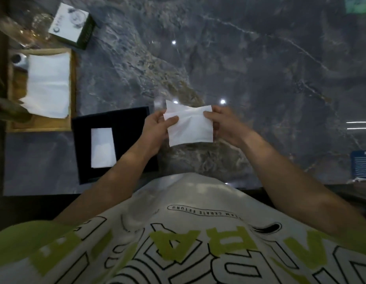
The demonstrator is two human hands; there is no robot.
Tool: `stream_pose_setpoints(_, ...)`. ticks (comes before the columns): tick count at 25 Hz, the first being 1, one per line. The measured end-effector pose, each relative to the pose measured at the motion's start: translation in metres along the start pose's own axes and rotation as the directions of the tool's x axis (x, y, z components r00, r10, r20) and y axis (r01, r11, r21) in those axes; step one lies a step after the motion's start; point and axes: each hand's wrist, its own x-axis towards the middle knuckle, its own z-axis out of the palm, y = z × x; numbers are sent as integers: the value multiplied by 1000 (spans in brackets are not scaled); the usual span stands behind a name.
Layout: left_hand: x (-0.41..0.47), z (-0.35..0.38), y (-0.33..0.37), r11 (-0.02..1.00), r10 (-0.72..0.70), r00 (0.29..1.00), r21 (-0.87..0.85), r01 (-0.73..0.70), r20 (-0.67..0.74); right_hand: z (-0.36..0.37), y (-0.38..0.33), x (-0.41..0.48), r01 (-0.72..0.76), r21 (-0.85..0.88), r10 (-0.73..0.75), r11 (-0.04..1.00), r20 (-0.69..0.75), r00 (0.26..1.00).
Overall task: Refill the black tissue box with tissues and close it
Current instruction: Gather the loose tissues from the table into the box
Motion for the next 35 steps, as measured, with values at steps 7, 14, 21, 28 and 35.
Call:
stream_pose_setpoints(7,-28,-123,21,998,-1,998,-62,6,70,112,8,-20,148,-3,-148,989,5,989)
stream_pose_setpoints(14,-47,-203,17,987,-66,997,-145,73,47,183,8,-25,166,-55,-163,985,62,985)
stream_pose_setpoints(21,-62,-228,21,981,116,993,-162,-111,24,208,-6,-24,172,-72,-155,983,198,968)
stream_pose_setpoints(28,-70,-243,21,963,152,983,-238,-123,108,218,-12,-30,169,-96,-143,981,230,963)
stream_pose_setpoints(35,-64,-249,13,966,187,964,-212,-146,189,222,-12,-33,222,-196,-192,955,158,969)
